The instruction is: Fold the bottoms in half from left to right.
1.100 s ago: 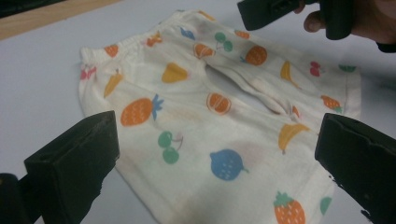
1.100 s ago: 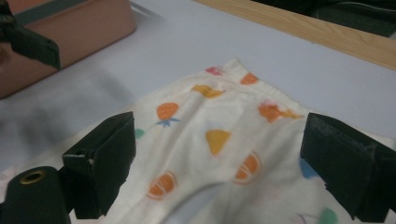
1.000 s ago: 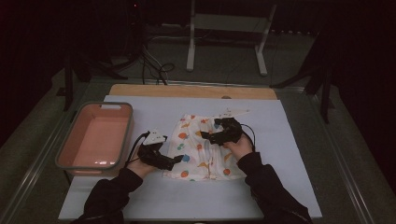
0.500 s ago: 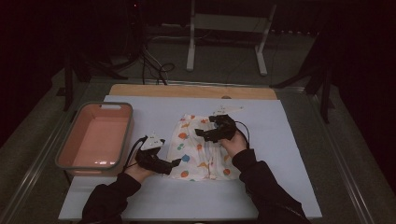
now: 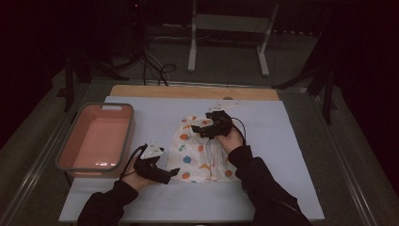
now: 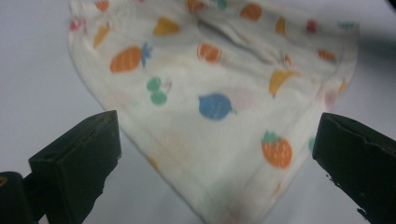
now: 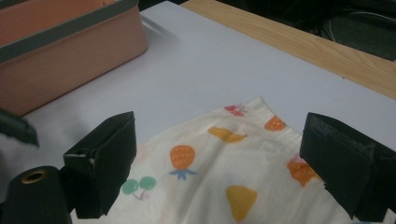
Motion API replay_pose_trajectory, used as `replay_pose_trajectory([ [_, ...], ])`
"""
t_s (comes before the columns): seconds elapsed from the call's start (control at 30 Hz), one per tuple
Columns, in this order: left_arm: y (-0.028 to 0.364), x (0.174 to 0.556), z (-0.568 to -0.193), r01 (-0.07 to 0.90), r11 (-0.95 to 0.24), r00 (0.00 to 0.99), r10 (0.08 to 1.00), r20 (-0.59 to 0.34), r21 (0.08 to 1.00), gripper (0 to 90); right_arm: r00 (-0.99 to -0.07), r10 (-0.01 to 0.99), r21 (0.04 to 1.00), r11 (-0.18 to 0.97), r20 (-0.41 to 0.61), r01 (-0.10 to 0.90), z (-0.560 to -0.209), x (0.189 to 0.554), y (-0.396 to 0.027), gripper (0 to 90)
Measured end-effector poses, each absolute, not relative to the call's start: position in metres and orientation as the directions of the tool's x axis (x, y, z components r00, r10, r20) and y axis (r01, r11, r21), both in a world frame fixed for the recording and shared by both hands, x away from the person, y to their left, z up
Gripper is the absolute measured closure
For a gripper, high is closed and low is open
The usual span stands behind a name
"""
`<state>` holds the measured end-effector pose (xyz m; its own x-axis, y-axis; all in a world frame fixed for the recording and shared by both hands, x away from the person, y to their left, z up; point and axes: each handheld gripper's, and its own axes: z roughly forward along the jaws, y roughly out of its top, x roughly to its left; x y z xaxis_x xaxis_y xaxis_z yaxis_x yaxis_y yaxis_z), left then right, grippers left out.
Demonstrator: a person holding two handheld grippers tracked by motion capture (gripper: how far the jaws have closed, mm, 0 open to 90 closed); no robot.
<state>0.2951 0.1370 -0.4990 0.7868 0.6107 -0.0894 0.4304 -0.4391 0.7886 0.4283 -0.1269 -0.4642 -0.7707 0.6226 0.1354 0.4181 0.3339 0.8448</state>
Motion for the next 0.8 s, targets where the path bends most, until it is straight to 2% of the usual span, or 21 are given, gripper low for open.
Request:
replay_pose_trajectory([
  [0.27, 0.141, 0.287, -0.509, 0.436, -0.530, 0.816, 0.574, -0.071, 0.727, 9.5, -0.779, 0.614, 0.836, 0.355, 0.129, 0.419, -0.467, 0.431, -0.113, 11.0],
  [0.43, 0.145, 0.288, -0.515, 0.456, -0.570, 0.817, 0.573, -0.067, 0.684, 17.9, -0.787, 0.602, 0.835, 0.358, 0.136, 0.418, -0.469, 0.429, -0.106, 11.2],
  [0.8, 0.144, 0.286, -0.519, 0.409, -0.627, 0.841, 0.541, -0.007, 0.664, 37.7, -0.796, 0.589, 0.825, 0.376, 0.137, 0.421, -0.476, 0.426, -0.101, 11.2],
])
